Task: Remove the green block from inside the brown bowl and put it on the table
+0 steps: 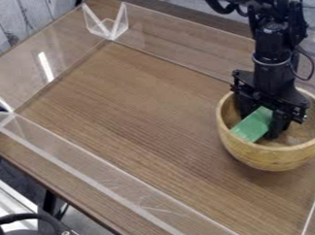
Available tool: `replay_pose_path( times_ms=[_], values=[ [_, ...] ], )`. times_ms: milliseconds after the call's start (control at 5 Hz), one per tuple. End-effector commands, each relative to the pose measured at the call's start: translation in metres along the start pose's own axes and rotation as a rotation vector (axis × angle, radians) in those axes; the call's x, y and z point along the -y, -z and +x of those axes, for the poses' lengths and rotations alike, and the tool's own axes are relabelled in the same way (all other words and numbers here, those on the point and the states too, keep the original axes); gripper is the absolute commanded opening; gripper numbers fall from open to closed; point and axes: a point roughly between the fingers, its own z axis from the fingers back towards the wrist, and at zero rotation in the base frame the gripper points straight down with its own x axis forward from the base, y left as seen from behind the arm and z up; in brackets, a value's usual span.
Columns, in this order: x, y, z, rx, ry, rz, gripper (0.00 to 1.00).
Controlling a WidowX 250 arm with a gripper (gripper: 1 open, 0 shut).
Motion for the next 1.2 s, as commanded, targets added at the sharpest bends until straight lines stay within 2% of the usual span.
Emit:
replay_pose_path(
  times_ms=[0,200,600,800,1000],
  values=[
    [0.000,0.003,-0.007,-0.003,0.000,0.012,0.00],
    [0.002,0.000,-0.008,0.008,0.003,0.020,0.00],
    [0.001,-0.007,-0.003,-0.012,-0.018,-0.004,0.00],
    [-0.005,-0.015,-0.006,-0.013,-0.031,-0.016,0.00],
    [-0.009,-0.020,-0.005,-0.004,-0.014,-0.002,0.00]
  ],
)
